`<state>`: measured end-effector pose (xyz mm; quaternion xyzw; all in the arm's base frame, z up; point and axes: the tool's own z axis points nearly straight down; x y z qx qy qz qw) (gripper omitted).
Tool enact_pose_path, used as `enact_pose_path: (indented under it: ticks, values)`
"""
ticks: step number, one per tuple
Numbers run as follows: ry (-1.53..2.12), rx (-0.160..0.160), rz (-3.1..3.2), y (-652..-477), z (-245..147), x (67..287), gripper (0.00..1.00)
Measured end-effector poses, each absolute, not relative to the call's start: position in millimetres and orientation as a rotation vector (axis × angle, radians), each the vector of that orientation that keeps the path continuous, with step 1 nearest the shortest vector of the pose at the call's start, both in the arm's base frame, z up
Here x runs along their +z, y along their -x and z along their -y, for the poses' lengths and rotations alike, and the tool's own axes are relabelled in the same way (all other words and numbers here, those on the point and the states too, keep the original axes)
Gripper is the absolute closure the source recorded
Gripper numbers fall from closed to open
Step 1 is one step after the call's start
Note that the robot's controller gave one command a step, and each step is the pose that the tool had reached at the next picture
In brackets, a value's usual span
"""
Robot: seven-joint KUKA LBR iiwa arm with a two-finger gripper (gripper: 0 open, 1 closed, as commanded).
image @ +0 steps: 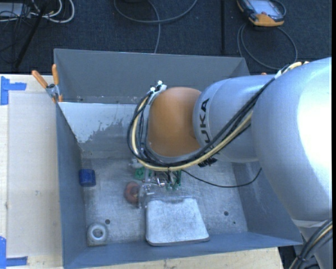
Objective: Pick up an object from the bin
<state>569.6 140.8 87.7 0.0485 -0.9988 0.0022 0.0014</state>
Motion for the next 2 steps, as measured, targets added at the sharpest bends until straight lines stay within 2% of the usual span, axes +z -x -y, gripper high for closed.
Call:
enact_pose_path:
  ticks: [1, 2]
  values:
    - [-0.155, -0.001, 3.136, -570.1, -145.2, 87.9, 1.0]
    - [-0.184, -0.004, 3.145, -567.1, -167.9, 218.1, 1.0]
